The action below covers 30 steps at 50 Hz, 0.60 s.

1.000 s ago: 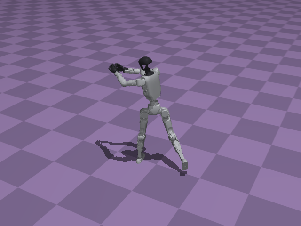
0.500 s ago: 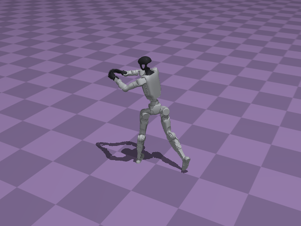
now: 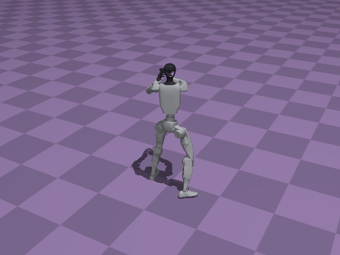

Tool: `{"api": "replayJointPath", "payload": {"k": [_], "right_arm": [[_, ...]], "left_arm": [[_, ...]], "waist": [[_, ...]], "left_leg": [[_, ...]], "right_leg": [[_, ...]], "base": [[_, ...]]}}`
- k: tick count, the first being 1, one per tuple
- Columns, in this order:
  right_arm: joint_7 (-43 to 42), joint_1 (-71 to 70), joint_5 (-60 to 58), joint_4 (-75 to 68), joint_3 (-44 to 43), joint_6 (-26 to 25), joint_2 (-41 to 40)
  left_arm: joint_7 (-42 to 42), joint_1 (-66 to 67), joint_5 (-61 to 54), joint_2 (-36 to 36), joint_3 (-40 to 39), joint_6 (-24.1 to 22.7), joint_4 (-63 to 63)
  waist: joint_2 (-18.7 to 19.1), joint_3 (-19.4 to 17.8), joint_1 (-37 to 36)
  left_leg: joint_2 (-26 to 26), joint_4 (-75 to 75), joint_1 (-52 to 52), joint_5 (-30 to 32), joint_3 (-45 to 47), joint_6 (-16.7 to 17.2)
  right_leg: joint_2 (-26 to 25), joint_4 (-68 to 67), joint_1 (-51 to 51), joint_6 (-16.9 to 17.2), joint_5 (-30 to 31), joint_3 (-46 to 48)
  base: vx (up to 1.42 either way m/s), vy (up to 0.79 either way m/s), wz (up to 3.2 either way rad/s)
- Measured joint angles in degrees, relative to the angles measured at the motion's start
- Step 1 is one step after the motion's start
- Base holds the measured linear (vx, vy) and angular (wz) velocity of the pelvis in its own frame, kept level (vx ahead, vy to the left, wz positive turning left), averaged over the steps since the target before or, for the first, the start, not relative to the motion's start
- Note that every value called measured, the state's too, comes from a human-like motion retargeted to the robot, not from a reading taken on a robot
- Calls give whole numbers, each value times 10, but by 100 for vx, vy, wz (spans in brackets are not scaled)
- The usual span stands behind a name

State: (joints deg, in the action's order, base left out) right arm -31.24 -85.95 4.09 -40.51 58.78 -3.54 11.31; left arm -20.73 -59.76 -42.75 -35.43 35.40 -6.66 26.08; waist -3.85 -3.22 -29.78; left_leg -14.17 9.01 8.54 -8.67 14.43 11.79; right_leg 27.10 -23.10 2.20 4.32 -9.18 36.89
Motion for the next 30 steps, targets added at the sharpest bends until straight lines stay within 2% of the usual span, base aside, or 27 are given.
{"api": "replayJointPath", "payload": {"k": [2,5,6,10,15,18,20,25,27,28,30], "right_arm": [[-36,31,109,17,-30,33,9],[-63,60,179,39,-81,53,19],[-68,82,197,52,-99,61,27],[-99,160,275,109,-147,93,60],[-77,274,426,224,-246,143,131],[-57,328,454,270,-308,153,190],[-71,354,514,301,-341,188,213],[-54,386,550,360,-407,212,293],[-87,395,535,385,-442,247,310],[-90,396,515,397,-461,243,316],[-37,393,344,388,-503,160,358]], "left_arm": [[-48,-13,13,19,11,-8,5],[-66,-34,45,32,21,8,5],[-64,-29,58,40,21,16,1],[-67,-27,106,62,44,43,-10],[-43,-83,168,105,97,92,-10],[9,-126,200,144,123,119,-16],[13,-156,200,178,141,124,-11],[-12,-232,200,255,170,121,21],[-35,-259,200,280,172,107,31],[-47,-271,207,291,170,104,33],[-40,-295,250,303,164,103,31]], "waist": [[3,2,8],[4,-14,39],[15,-11,58],[54,3,166],[71,12,305],[71,11,372],[70,10,416],[74,6,492],[74,3,508],[75,2,515],[78,0,524]], "left_leg": [[-17,17,7,-3,38,-10],[-24,20,-8,7,95,-28],[-32,19,-16,13,106,-28],[-66,15,-46,41,142,-24],[-101,42,-70,66,165,-23],[-111,61,-86,92,168,-16],[-115,76,-93,110,165,-13],[-115,128,-104,147,128,-27],[-107,154,-106,157,88,-26],[-100,166,-108,161,66,-27],[-87,189,-111,173,27,-30]], "right_leg": [[-19,58,-13,2,-12,73],[-28,90,16,28,-18,8],[-38,98,17,27,-18,-2],[-76,113,15,29,-27,-30],[-103,105,19,16,-47,-72],[-111,100,23,24,-53,-104],[-115,97,29,34,-54,-129],[-126,88,51,64,-54,-210],[-134,92,55,74,-53,-247],[-138,96,56,77,-53,-266],[-148,109,57,76,-51,-304]], "base": [[-17,-32,-180],[-16,-31,-155],[-10,-30,-123],[-3,-31,-85],[4,-28,-75],[7,-24,-93],[8,-21,-108],[9,-17,-135],[9,-13,-162],[10,-12,-175],[10,-10,-185]]}}
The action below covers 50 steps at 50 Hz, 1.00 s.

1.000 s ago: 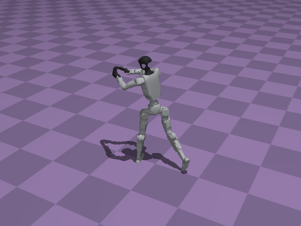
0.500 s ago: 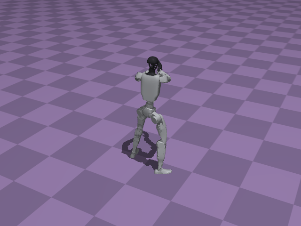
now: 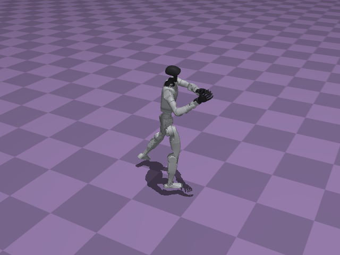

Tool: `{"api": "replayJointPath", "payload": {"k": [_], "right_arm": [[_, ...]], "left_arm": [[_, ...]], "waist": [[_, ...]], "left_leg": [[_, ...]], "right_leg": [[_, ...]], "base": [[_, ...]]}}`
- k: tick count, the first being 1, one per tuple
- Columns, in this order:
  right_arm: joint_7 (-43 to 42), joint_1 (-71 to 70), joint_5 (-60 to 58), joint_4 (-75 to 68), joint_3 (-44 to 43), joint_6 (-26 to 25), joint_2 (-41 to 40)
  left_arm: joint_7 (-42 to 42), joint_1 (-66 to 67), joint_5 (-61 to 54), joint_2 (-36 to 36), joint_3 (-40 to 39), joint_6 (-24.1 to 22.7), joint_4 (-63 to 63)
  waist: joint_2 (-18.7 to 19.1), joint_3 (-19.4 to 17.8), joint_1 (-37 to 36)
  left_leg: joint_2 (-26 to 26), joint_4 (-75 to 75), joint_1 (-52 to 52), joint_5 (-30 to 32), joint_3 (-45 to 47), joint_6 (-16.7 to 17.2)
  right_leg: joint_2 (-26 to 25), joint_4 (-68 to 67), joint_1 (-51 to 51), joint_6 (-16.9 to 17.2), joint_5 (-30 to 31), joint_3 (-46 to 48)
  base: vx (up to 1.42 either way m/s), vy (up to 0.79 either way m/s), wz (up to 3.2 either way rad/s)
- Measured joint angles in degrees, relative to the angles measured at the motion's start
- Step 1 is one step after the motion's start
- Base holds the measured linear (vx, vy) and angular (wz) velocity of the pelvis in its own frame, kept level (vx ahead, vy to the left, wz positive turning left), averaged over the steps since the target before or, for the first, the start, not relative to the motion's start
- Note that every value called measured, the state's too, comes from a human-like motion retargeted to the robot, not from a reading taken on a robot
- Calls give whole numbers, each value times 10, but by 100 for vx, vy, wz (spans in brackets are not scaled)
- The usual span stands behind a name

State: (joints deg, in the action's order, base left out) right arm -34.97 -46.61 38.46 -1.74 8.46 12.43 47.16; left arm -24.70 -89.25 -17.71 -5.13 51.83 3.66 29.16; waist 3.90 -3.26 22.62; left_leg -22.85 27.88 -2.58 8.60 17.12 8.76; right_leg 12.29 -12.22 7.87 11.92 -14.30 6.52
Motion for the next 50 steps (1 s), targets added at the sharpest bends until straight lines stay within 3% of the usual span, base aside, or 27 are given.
{"api": "replayJointPath", "payload": {"k": [2,6,8,10,15,20,27,33,39,43,47,48,50], "right_arm": [[-47,-8,-86,29,-40,0,4],[-61,-18,-168,102,-82,-13,17],[-121,-16,-140,159,-91,40,8],[-149,-5,-164,183,-103,55,12],[-154,6,-210,224,-127,55,42],[-155,18,-241,249,-144,51,86],[-174,55,-254,266,-164,49,102],[-202,69,-263,247,-169,40,55],[-250,39,-279,194,-153,25,-33],[-268,7,-253,159,-151,42,-121],[-308,-20,-257,118,-154,50,-190],[-323,-33,-259,104,-151,51,-214],[-312,-53,-287,40,-144,0,-233]], "left_arm": [[-11,-18,26,8,-11,-5,-16],[-40,-77,88,25,-11,-7,-49],[-76,-99,121,38,-10,-9,-63],[-90,-107,146,36,-5,-9,-70],[-120,-128,208,24,-12,-8,-87],[-138,-154,210,30,-15,-12,-96],[-159,-182,227,23,-1,-15,-98],[-141,-187,229,24,22,-14,-86],[-86,-192,246,20,52,-18,-46],[-22,-193,245,14,61,-25,-10],[-14,-186,249,24,86,-24,30],[-19,-184,253,18,98,-24,42],[-23,-173,255,12,125,-14,65]], "waist": [[4,-4,10],[16,-17,16],[24,-12,14],[23,-1,22],[15,5,38],[29,-20,49],[33,-23,68],[40,-19,75],[40,-24,73],[31,-23,66],[18,-13,19],[12,-11,6],[-3,-7,-31]], "left_leg": [[15,12,-7,22,-33,4],[55,23,-19,75,-126,22],[85,19,-27,105,-192,42],[123,11,-37,131,-263,62],[239,-8,-81,187,-386,62],[268,1,-100,203,-406,62],[235,-7,-92,174,-361,62],[148,-8,-67,86,-291,62],[68,-14,-55,-56,-84,4],[37,-22,-46,-128,91,-33],[24,-39,-39,-187,259,-73],[27,-49,-34,-200,283,-79],[34,-61,-8,-215,262,-92]], "right_leg": [[-10,18,-3,-2,5,-36],[-31,61,-11,4,31,-109],[-39,81,-14,11,44,-142],[-41,96,-17,9,50,-174],[1,115,-35,19,45,-239],[3,117,-51,28,36,-261],[1,111,-42,30,30,-239],[-29,101,-16,31,43,-189],[-18,91,-8,31,49,-110],[21,74,-8,31,48,-28],[69,45,-14,24,44,78],[80,34,-16,18,44,104],[101,12,-24,5,46,159]], "base": [[9,-8,-184],[8,-6,-179],[9,-3,-160],[10,3,-143],[16,21,-112],[11,14,-49],[-8,-5,26],[-19,-12,68],[-18,9,117],[-23,21,199],[-23,24,253],[-20,26,258],[-17,28,259]]}}
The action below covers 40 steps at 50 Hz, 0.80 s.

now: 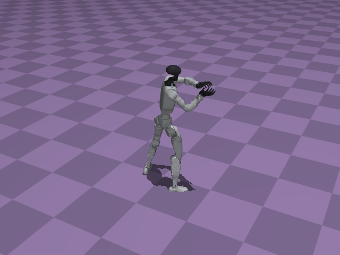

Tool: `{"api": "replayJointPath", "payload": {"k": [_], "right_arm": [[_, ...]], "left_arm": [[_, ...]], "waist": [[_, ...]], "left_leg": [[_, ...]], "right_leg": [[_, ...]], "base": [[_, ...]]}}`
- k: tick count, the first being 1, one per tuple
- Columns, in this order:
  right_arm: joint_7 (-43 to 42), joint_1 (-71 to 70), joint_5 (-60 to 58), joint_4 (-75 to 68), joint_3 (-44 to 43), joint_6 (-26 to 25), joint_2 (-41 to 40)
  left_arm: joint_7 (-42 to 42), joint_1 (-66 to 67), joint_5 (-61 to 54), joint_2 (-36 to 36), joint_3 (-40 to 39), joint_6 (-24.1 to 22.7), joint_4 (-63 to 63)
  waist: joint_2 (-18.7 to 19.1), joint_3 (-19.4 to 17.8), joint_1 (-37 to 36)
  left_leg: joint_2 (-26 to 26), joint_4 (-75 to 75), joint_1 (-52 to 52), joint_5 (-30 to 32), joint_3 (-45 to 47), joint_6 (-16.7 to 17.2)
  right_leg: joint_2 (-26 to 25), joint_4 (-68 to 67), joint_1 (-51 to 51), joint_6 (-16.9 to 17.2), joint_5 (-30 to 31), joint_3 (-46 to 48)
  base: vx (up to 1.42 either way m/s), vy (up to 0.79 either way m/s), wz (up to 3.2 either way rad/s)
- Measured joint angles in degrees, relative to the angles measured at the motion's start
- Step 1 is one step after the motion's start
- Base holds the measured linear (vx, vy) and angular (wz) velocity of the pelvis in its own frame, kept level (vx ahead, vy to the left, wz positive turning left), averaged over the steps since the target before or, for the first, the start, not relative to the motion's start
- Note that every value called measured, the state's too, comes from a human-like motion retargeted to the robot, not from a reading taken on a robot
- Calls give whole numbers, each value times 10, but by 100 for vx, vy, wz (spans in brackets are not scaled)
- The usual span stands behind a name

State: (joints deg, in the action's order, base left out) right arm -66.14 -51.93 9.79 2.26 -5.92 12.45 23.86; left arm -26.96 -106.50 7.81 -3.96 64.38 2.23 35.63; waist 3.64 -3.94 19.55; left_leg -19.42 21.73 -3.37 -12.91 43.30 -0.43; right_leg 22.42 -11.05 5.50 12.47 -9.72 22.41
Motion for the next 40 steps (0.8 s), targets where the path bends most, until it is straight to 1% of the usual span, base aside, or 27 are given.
{"api": "replayJointPath", "payload": {"k": [1,2,3,4,5,7,8,10,12,13,15,16,17,18,20,22,23,25,27,29,31,35,38,40], "right_arm": [[43,-11,23,-26,8,-5,-11],[67,-22,59,-46,16,3,-23],[51,-31,123,-54,25,35,-35],[79,-38,145,-85,42,21,-31],[129,-44,146,-129,63,-17,-19],[165,-79,200,-173,111,-20,-25],[196,-94,207,-202,142,-34,-14],[246,-136,239,-257,208,-50,-18],[252,-190,362,-303,265,-24,-56],[271,-215,398,-333,294,-29,-65],[338,-262,436,-405,362,-66,-80],[436,-289,394,-453,403,-115,-79],[483,-310,389,-490,432,-140,-86],[430,-318,456,-504,437,-113,-108],[392,-336,492,-532,454,-106,-134],[396,-353,463,-571,469,-136,-143],[396,-361,450,-594,470,-148,-154],[380,-376,417,-635,467,-160,-187],[348,-384,361,-656,470,-164,-218],[325,-388,320,-661,482,-169,-238],[318,-386,291,-655,494,-173,-247],[321,-363,259,-619,508,-173,-235],[327,-353,238,-599,528,-176,-216],[332,-352,222,-591,549,-178,-206]], "left_arm": [[3,9,-21,-7,8,1,9],[4,17,-43,-11,15,3,18],[-2,24,-70,-11,19,5,28],[5,30,-81,-19,23,9,36],[19,37,-85,-30,28,13,43],[22,58,-124,-58,13,19,47],[17,74,-139,-64,-2,20,50],[10,97,-157,-101,-18,26,50],[16,119,-204,-153,-43,35,50],[26,129,-235,-169,-58,37,56],[59,150,-283,-204,-83,34,67],[94,158,-284,-223,-89,35,70],[114,167,-296,-239,-95,36,70],[100,177,-328,-248,-102,33,68],[93,195,-362,-261,-109,33,62],[90,216,-367,-262,-118,48,56],[93,227,-377,-266,-122,50,52],[95,253,-406,-285,-134,46,40],[90,279,-417,-305,-150,38,32],[90,299,-431,-323,-162,30,23],[97,314,-444,-334,-174,25,15],[108,333,-435,-342,-182,20,-3],[119,338,-433,-340,-185,14,-11],[126,341,-434,-340,-186,10,-12]], "waist": [[-6,0,-22],[-12,-2,-48],[-18,-4,-79],[-25,-4,-110],[-32,-3,-140],[-39,-1,-201],[-40,5,-237],[-49,10,-291],[-66,9,-328],[-76,7,-350],[-90,8,-389],[-98,7,-408],[-105,5,-427],[-112,3,-447],[-120,-1,-487],[-128,-5,-533],[-133,-8,-554],[-140,-13,-585],[-142,-12,-596],[-146,-13,-601],[-150,-13,-604],[-157,-8,-610],[-149,2,-611],[-145,4,-604]], "left_leg": [[0,-2,17,-2,-37,3],[0,-2,36,-4,-73,7],[-1,1,55,-4,-107,13],[-1,4,71,-3,-138,20],[1,5,86,-3,-167,26],[10,-9,103,0,-221,33],[17,-18,111,1,-249,33],[33,-43,117,7,-304,46],[52,-70,117,20,-356,72],[61,-84,117,26,-383,88],[73,-113,112,37,-442,129],[83,-132,109,46,-468,130],[91,-151,105,55,-493,131],[97,-170,101,64,-518,132],[107,-204,96,78,-566,121],[124,-238,93,99,-604,73],[130,-248,91,103,-619,54],[141,-256,90,104,-647,31],[146,-258,91,105,-676,24],[149,-262,90,106,-700,25],[154,-264,90,107,-718,29],[160,-267,88,110,-743,45],[125,-267,82,101,-752,68],[109,-267,75,94,-757,81]], "right_leg": [[7,-14,-6,-8,2,27],[13,-29,-13,-15,5,54],[19,-43,-21,-21,11,81],[25,-60,-28,-30,18,102],[32,-79,-34,-40,27,120],[46,-129,-41,-66,48,141],[54,-154,-44,-77,59,145],[62,-197,-49,-102,76,130],[60,-230,-55,-116,91,88],[55,-241,-59,-117,100,63],[30,-254,-69,-112,122,4],[17,-257,-73,-108,136,-28],[2,-258,-77,-103,150,-61],[-15,-258,-83,-94,165,-94],[-61,-251,-94,-72,178,-171],[-119,-229,-105,-42,133,-278],[-133,-217,-109,-36,124,-307],[-139,-201,-109,-37,137,-316],[-156,-213,-109,-34,169,-328],[-164,-221,-113,-30,187,-325],[-168,-217,-119,-18,211,-319],[-176,-202,-135,21,247,-326],[-221,-180,-149,25,276,-352],[-249,-177,-157,25,286,-381]], "base": [[-14,29,258],[-11,28,257],[-8,29,254],[-5,30,247],[-2,31,239],[3,32,240],[8,30,249],[12,25,254],[18,18,265],[21,14,271],[23,11,273],[25,9,270],[25,7,264],[25,6,258],[25,4,245],[24,1,206],[23,0,164],[22,0,138],[20,0,130],[18,0,112],[16,0,94],[13,-2,59],[9,-20,16],[8,-23,9]]}}
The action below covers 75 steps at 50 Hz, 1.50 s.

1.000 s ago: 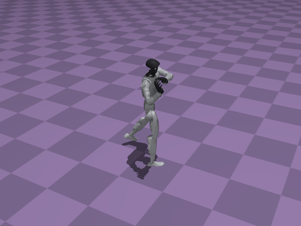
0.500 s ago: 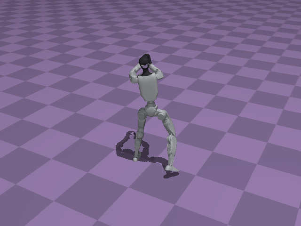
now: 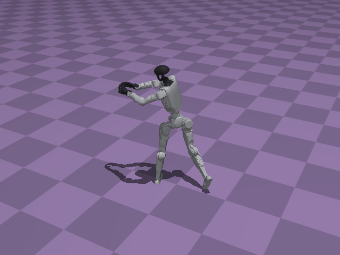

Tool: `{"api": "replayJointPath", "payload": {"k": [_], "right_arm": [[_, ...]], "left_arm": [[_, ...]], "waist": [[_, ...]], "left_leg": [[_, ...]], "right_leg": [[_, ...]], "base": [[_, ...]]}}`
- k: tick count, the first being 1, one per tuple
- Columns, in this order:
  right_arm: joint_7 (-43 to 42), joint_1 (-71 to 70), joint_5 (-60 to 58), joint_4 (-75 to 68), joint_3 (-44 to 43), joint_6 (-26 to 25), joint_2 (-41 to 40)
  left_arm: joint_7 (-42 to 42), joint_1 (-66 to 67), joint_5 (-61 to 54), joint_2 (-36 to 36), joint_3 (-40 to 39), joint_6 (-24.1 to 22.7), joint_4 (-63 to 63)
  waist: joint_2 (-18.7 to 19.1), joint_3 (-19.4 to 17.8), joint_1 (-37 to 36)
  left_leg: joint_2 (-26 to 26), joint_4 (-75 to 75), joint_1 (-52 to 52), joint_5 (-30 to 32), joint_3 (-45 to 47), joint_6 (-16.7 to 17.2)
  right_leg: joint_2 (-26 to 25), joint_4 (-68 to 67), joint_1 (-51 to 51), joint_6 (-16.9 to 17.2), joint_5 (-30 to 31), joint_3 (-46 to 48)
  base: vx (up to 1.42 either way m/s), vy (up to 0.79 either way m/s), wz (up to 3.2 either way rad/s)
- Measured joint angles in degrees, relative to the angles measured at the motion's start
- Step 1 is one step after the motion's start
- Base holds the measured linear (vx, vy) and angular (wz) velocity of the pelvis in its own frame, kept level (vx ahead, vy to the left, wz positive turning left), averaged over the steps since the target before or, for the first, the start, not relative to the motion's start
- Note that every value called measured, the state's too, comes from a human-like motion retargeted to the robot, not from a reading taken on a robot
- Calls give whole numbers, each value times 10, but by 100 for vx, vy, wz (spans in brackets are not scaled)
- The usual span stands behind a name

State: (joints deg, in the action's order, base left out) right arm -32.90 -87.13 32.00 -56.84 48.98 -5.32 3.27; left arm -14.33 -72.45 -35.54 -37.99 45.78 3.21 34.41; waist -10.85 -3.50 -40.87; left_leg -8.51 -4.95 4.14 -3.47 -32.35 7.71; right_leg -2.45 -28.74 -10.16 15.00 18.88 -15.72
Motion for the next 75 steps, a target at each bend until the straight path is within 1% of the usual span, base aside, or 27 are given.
{"api": "replayJointPath", "payload": {"k": [9,17,20,22,26,28,30,32,35,37,38,40,42,47,50,53,55,59,63,65,66,67,68,69,70,72,75], "right_arm": [[-2,-10,-166,22,56,-17,35],[32,-55,-364,4,126,-44,29],[48,-76,-423,-2,152,-56,20],[56,-89,-449,-9,169,-65,14],[67,-104,-485,-16,184,-73,5],[67,-107,-501,-22,187,-77,0],[62,-107,-517,-29,192,-82,-8],[59,-109,-539,-27,201,-80,-6],[58,-112,-581,-14,220,-71,3],[57,-104,-593,1,215,-62,13],[51,-95,-587,13,202,-53,18],[36,-58,-548,42,157,-44,31],[11,-7,-469,86,103,-29,49],[-37,123,-139,183,-35,51,101],[-67,187,2,222,-121,96,128],[-56,233,110,259,-192,138,151],[-37,261,149,292,-219,153,180],[29,325,276,377,-263,193,263],[37,364,314,434,-311,206,343],[15,375,322,462,-338,236,371],[164,387,400,495,-359,206,381],[221,393,426,514,-377,195,392],[95,389,348,506,-387,219,404],[42,388,302,514,-396,228,413],[26,389,272,529,-405,230,421],[46,389,95,528,-419,147,472],[18,403,35,578,-444,153,499]], "left_arm": [[-23,22,-3,21,-19,-27,-2],[-4,58,-139,42,-38,-77,3],[-7,67,-195,45,-49,-92,0],[-12,71,-231,48,-56,-96,-2],[-12,74,-256,50,-62,-110,-1],[-15,74,-268,54,-63,-113,2],[-16,78,-275,53,-64,-116,2],[-14,81,-280,55,-66,-122,2],[-4,90,-286,59,-69,-131,0],[-3,99,-286,70,-77,-130,-2],[1,106,-279,78,-84,-135,-3],[-12,126,-276,98,-107,-131,-12],[-21,146,-278,114,-121,-125,-28],[-61,129,-200,117,-80,-94,-61],[-72,98,-150,139,-53,-74,-72],[-76,57,-34,154,-37,-39,-74],[-74,30,31,168,-23,-17,-65],[-47,-42,118,204,34,17,-41],[-41,-112,157,244,74,32,-26],[-57,-148,161,272,83,31,-13],[-37,-168,171,282,89,28,-4],[-32,-185,176,293,92,27,3],[-57,-198,173,307,89,33,4],[-69,-209,174,316,90,34,4],[-74,-219,177,323,91,32,2],[-64,-244,196,334,97,28,-4],[-71,-261,154,365,92,0,-20]], "waist": [[31,0,62],[73,2,113],[84,1,126],[83,-1,128],[83,-2,126],[72,-4,121],[61,-7,120],[56,-8,119],[58,-5,116],[59,-2,125],[65,-1,136],[74,0,166],[95,-2,214],[119,-9,354],[124,-14,429],[126,-15,502],[128,-12,544],[130,-8,603],[139,-8,647],[146,-10,661],[152,-9,667],[157,-9,672],[160,-9,675],[164,-7,680],[169,-4,686],[180,-1,691],[196,12,696]], "left_leg": [[-3,11,-18,-12,20,18],[-38,43,-8,-33,87,70],[-50,50,1,-32,126,66],[-46,45,4,-19,162,37],[-45,57,15,-19,232,29],[-29,64,21,-20,276,23],[-15,71,22,-23,318,22],[-20,83,26,-27,356,31],[-44,107,32,-37,413,63],[-52,124,38,-37,450,50],[-58,131,38,-39,457,59],[-60,139,34,-34,482,34],[-74,141,19,-24,498,26],[-112,161,-8,-7,536,12],[-135,186,-24,3,556,17],[-155,213,-47,20,585,22],[-163,235,-62,24,604,17],[-157,303,-70,21,587,-21],[-154,365,-72,46,569,-38],[-153,385,-74,69,556,-36],[-152,394,-73,82,542,-33],[-149,401,-73,95,527,-29],[-142,403,-75,110,509,-22],[-134,402,-78,125,489,-15],[-124,401,-80,140,468,-8],[-102,394,-84,166,415,4],[-62,373,-95,199,328,28]], "right_leg": [[-14,-2,-21,0,-18,-84],[-5,14,-9,0,-72,-100],[12,17,14,0,-93,-80],[36,20,34,0,-114,-69],[84,26,75,0,-169,-37],[132,24,105,0,-214,5],[192,26,130,-16,-260,99],[230,44,140,-36,-282,214],[260,72,132,-65,-312,419],[257,110,121,-83,-334,485],[248,135,117,-83,-333,474],[246,149,124,-77,-328,444],[233,147,125,-86,-330,427],[201,125,134,-113,-351,380],[181,123,134,-120,-367,346],[163,132,133,-117,-374,305],[155,136,136,-110,-378,275],[144,150,140,-79,-370,206],[130,173,135,-50,-350,139],[121,187,132,-39,-341,107],[116,194,132,-36,-337,92],[112,202,130,-33,-333,77],[109,211,129,-31,-329,60],[107,219,127,-28,-325,45],[105,228,126,-26,-321,30],[100,245,125,-24,-309,1],[96,265,126,-16,-290,-33]], "base": [[-2,-3,-19],[-15,-3,-88],[-26,6,-128],[-28,8,-149],[-26,6,-160],[-24,5,-174],[-21,-4,-170],[-19,-18,-168],[-19,-25,-186],[-18,-29,-152],[-17,-27,-114],[-15,-24,-93],[-11,-25,-72],[-5,-28,-74],[1,-26,-103],[6,-24,-135],[10,-20,-156],[13,-15,-161],[15,-10,-159],[15,-7,-156],[15,-5,-155],[15,-4,-156],[15,-3,-154],[15,-2,-151],[14,-1,-145],[13,0,-135],[13,2,-111]]}}
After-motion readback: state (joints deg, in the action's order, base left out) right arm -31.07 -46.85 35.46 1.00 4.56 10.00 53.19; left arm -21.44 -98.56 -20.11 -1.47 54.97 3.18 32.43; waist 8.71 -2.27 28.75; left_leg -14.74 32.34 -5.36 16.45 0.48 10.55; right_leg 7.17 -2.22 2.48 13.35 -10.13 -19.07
